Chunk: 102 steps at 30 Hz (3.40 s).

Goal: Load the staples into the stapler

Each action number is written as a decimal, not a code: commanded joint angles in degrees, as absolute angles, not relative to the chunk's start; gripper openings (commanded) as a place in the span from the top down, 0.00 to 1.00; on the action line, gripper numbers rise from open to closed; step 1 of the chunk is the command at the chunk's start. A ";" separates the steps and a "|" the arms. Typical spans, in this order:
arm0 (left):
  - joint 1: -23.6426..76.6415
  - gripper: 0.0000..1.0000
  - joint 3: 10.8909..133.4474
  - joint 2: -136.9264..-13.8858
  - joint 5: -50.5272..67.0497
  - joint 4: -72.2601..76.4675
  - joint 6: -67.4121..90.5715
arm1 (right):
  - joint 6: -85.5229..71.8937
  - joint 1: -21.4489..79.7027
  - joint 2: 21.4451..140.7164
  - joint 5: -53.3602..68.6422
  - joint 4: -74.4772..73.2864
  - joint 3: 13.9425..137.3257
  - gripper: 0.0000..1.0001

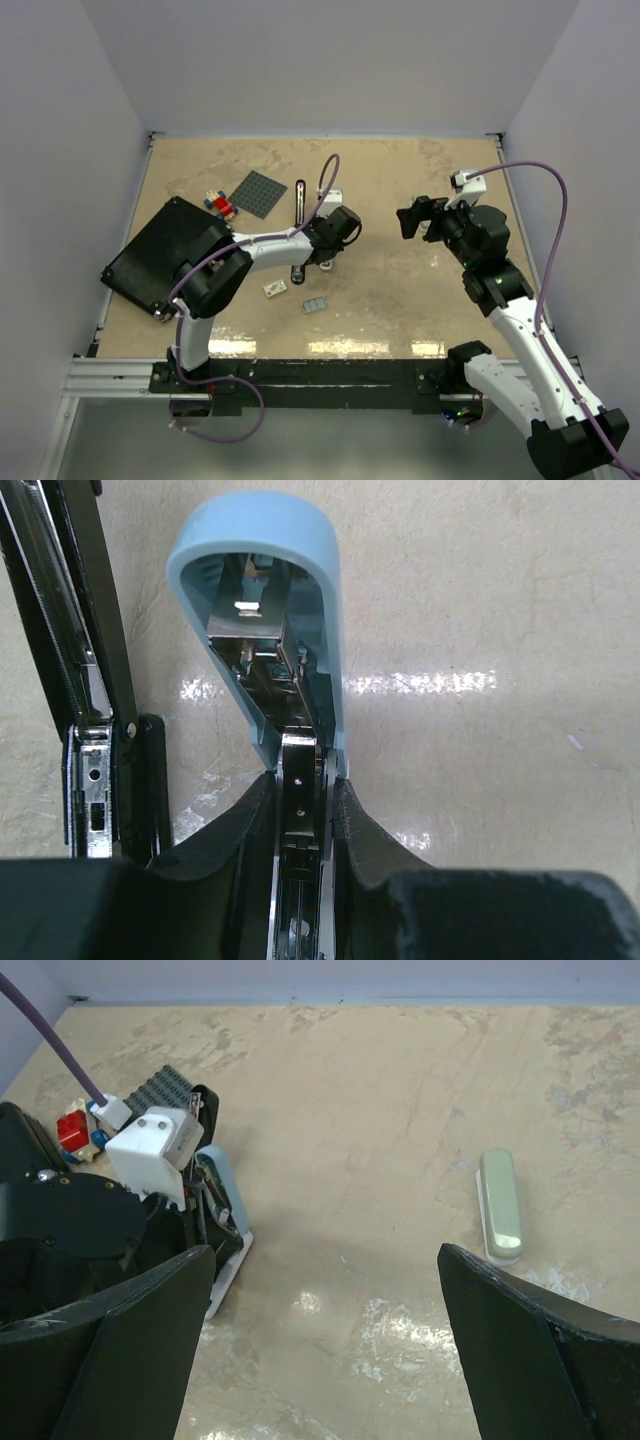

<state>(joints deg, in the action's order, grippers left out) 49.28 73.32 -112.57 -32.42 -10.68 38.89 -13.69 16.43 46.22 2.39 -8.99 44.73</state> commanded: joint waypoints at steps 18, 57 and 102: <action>51.24 0.19 72.95 -107.25 -37.44 -14.32 44.56 | -14.33 16.26 47.46 2.46 -8.88 44.74 0.02; 35.24 0.13 43.42 -53.89 -36.55 -23.03 30.25 | -48.52 65.21 94.21 -14.24 -36.21 71.01 0.51; 35.68 0.14 36.30 -47.90 -45.79 -15.12 24.43 | -47.99 62.31 106.96 -18.99 -38.23 74.18 0.85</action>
